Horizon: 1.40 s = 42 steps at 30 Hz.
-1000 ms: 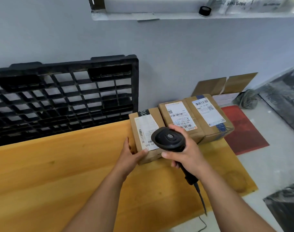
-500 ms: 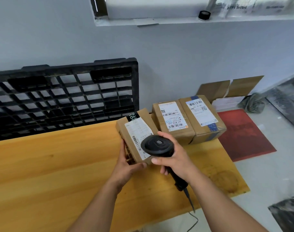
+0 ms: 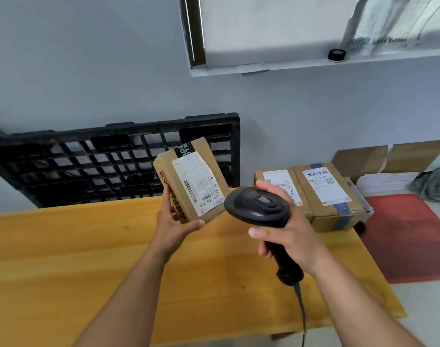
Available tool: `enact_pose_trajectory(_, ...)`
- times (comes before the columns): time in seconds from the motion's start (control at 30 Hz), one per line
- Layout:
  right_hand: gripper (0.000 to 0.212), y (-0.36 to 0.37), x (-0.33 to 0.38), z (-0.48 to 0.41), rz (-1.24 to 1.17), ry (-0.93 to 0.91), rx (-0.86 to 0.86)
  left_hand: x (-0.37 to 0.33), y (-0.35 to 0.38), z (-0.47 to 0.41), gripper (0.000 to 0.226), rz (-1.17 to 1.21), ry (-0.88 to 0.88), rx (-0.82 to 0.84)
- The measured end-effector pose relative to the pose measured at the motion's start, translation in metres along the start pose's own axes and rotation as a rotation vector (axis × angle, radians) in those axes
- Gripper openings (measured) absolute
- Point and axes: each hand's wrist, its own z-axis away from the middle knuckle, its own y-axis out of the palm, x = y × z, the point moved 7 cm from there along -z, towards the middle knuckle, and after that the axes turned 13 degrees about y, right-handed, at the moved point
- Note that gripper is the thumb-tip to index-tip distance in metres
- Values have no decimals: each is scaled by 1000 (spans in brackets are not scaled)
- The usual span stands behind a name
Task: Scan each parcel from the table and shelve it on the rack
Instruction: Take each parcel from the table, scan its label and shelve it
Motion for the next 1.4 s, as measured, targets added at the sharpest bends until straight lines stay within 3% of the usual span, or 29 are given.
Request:
enact_pose_trajectory(0.33, 90, 19, 49, 25, -135, -150, 155, -29, -38, -11, 131, -86, 72, -94)
enact_pose_trajectory(1.07, 88, 0, 41, 43, 19, -117, 81, -50, -45, -4, 132, -86, 137, -149)
enact_pose_trajectory(1.4, 86, 9, 33, 54, 28, -169, 141, -58, -60, 56, 126, -117, 139, -260)
